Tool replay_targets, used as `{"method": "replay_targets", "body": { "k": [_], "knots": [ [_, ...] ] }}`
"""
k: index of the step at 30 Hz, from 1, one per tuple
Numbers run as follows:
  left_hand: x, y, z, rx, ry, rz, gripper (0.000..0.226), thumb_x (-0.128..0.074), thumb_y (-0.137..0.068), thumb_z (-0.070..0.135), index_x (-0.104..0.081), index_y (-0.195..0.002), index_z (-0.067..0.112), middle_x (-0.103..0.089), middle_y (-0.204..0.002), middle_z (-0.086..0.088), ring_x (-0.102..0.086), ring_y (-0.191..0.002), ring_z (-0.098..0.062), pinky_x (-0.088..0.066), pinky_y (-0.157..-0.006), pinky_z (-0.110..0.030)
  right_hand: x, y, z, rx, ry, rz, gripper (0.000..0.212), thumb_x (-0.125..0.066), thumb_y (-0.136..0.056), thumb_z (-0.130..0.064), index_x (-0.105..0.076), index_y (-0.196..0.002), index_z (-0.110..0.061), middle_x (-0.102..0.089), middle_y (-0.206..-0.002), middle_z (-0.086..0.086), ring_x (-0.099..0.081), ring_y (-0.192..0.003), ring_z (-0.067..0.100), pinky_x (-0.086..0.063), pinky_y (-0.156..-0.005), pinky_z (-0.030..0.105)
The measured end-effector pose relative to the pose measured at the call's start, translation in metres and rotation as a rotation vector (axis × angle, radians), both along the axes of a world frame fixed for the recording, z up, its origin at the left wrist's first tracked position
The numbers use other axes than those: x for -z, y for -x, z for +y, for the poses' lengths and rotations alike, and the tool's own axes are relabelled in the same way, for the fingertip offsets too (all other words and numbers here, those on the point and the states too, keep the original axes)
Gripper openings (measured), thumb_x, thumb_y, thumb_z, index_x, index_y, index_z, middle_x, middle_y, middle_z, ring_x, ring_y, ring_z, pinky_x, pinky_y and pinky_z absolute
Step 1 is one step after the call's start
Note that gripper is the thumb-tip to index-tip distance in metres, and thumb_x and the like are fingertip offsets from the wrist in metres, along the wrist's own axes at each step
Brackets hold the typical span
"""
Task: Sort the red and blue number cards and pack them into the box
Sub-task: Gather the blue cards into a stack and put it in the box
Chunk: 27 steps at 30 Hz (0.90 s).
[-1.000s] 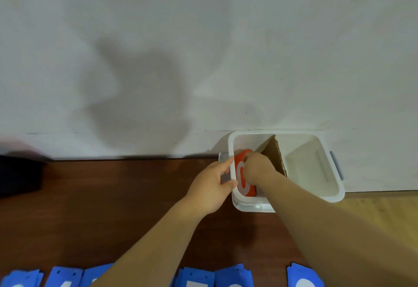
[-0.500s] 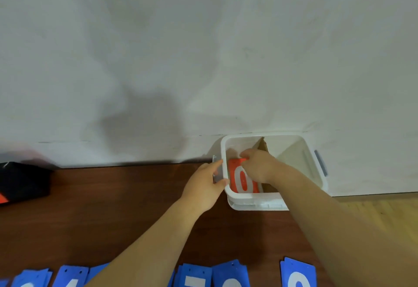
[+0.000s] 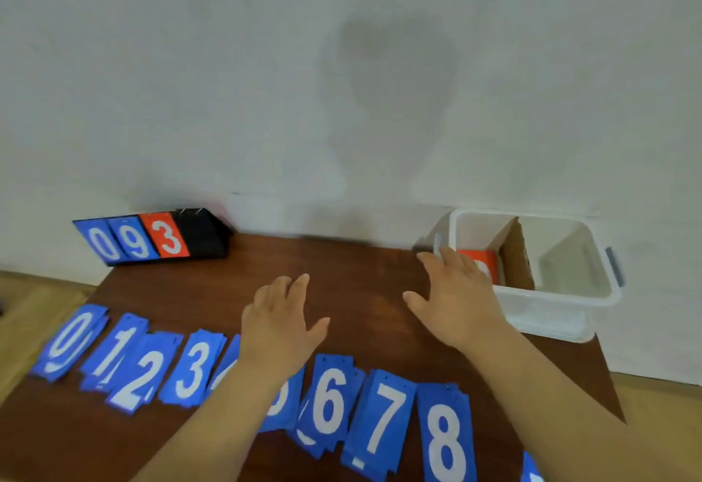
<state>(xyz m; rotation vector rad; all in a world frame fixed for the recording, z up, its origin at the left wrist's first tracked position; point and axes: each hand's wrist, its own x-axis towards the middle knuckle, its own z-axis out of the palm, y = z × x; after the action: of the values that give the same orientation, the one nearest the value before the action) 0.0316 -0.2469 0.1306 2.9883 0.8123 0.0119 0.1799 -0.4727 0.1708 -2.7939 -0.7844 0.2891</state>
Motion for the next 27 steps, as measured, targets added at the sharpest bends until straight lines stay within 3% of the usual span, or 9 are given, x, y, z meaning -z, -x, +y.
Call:
{"method": "replay_targets", "body": {
  "k": [5, 8, 12, 23, 27],
  "knots": [
    [0.01, 0.108, 0.064, -0.227, 0.024, 0.035, 0.083, -0.055, -0.088, 0.069, -0.035, -0.156, 0.027, -0.043, -0.15, -0.005, -0.042, -0.136, -0.029, -0.043, -0.105, -0.043, 0.012, 0.059, 0.07, -0.127, -0.031, 0.138, 0.074, -0.052, -0.092, -0.063, -0.027, -0.156, -0.034, -0.018, -0.167, 0.005, -0.02, -0.152, 0.03, -0.026, -0.122, 0.048],
    [0.019, 0.164, 0.11, -0.347, 0.054, 0.033, 0.08, -0.058, -0.086, 0.068, -0.04, -0.152, 0.027, -0.047, -0.147, -0.005, -0.046, -0.134, -0.031, -0.046, -0.102, -0.045, 0.017, 0.098, 0.131, -0.23, -0.018, 0.194, 0.075, -0.053, -0.092, -0.062, -0.026, -0.156, -0.035, -0.016, -0.167, 0.004, -0.019, -0.152, 0.031, -0.027, -0.121, 0.048],
    [0.035, 0.228, 0.183, -0.456, 0.13, 0.023, 0.081, -0.052, -0.086, 0.073, -0.031, -0.153, 0.033, -0.037, -0.153, -0.001, -0.039, -0.139, -0.027, -0.044, -0.106, -0.045, 0.025, 0.149, 0.228, -0.332, 0.008, 0.229, 0.075, -0.054, -0.094, -0.059, -0.026, -0.157, -0.033, -0.015, -0.167, 0.005, -0.019, -0.152, 0.032, -0.027, -0.12, 0.047],
    [0.054, 0.349, 0.396, -0.488, 0.107, 0.086, 0.084, -0.054, -0.086, 0.071, -0.031, -0.154, 0.028, -0.039, -0.15, -0.003, -0.04, -0.137, -0.026, -0.041, -0.106, -0.043, 0.052, 0.255, 0.47, -0.408, 0.135, 0.286, 0.08, -0.058, -0.092, -0.059, -0.023, -0.158, -0.029, -0.013, -0.167, 0.006, -0.021, -0.151, 0.034, -0.032, -0.118, 0.049],
    [0.068, 0.354, 0.444, -0.516, 0.207, 0.086, 0.086, -0.056, -0.087, 0.07, -0.026, -0.156, 0.03, -0.035, -0.155, -0.003, -0.036, -0.141, -0.026, -0.043, -0.11, -0.045, 0.065, 0.264, 0.526, -0.429, 0.186, 0.324, 0.082, -0.061, -0.093, -0.055, -0.021, -0.159, -0.027, -0.013, -0.167, 0.006, -0.023, -0.15, 0.033, -0.034, -0.117, 0.049]
  ]
}}
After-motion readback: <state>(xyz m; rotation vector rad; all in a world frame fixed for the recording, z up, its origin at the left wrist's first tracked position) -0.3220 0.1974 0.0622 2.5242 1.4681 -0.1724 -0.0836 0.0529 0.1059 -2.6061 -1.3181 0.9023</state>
